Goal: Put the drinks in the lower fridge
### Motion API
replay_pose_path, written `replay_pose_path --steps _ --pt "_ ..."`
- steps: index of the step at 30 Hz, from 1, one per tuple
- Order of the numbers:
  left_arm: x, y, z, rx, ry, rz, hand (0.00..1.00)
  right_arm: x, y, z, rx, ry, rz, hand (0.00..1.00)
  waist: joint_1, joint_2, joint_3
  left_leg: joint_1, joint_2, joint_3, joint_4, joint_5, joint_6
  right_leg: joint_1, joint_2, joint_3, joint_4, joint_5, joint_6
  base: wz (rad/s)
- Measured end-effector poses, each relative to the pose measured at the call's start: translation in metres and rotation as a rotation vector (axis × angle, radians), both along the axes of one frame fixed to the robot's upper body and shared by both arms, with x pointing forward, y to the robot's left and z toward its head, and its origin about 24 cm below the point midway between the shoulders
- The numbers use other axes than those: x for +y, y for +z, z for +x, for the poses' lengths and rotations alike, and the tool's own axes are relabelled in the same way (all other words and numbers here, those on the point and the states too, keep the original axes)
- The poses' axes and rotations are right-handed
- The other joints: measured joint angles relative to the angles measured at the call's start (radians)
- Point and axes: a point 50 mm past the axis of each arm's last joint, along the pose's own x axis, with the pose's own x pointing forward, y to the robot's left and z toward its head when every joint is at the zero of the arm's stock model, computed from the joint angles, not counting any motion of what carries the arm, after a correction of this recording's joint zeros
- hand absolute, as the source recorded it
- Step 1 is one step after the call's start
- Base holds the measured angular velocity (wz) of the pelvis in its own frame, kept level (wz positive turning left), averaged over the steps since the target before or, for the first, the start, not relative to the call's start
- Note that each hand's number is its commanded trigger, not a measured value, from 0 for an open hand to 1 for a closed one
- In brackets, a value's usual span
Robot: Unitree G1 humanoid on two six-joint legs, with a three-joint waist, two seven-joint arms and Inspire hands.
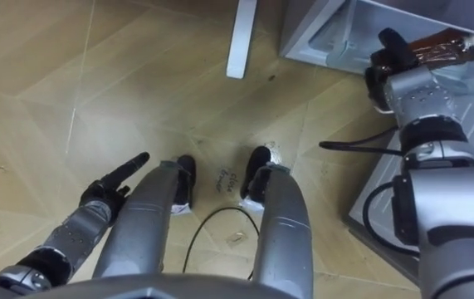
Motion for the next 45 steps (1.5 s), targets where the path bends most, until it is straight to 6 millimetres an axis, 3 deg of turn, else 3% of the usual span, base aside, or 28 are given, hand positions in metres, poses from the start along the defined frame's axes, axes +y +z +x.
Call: replay_pose_path --steps 12,17,34,39,40,45 --pt "-0.002 -0.001 -0.004 -0.003 -0.07 0.045 0.0 -0.007 0.009 0.004 -0.114 0.006 -0.053 0.0 -0.007 0.004 -0.0004 0.023 0.001 0.021 -0.024 0.0 0.0 0.003 0.0 0.015 -0.001 0.0 -0.002 -0.02" --pt "0.0 0.0 -0.003 -0.008 -0.092 0.06 0.0 -0.007 0.01 0.005 -0.174 0.047 -0.083 0.0 -0.01 -0.009 0.0068 0.036 0.001 0.026 -0.03 0.0 0.0 0.01 -0.003 0.016 -0.001 0.001 -0.003 -0.02" --pt "0.005 0.002 -0.005 -0.035 -0.128 0.062 0.0 -0.003 0.008 0.007 -0.221 0.119 -0.114 0.0 -0.026 -0.017 0.0094 0.037 0.001 0.026 -0.031 0.0 0.0 0.012 -0.003 0.013 -0.003 0.002 -0.004 0.0" --pt "0.007 0.002 -0.006 -0.031 -0.127 0.069 0.0 0.002 0.0 0.003 -0.21 0.182 -0.141 0.0 -0.027 -0.021 0.0091 0.065 0.01 0.023 -0.034 -0.005 -0.005 0.048 0.011 0.004 -0.023 0.004 -0.007 -0.05" --pt "0.008 0.002 -0.007 -0.03 -0.126 0.07 0.0 0.002 -0.005 0.0 -0.206 0.2 -0.147 0.0 -0.024 -0.02 0.0089 0.075 0.022 0.021 -0.035 -0.006 -0.007 0.064 0.016 -0.003 -0.036 0.006 -0.009 -0.07" --pt "0.009 0.002 -0.007 -0.025 -0.123 0.068 0.0 0.001 -0.021 -0.011 -0.187 0.248 -0.159 0.0 -0.009 -0.019 0.0082 0.111 0.038 0.006 -0.044 -0.011 -0.014 0.123 0.028 -0.031 -0.076 0.014 -0.015 -0.01"
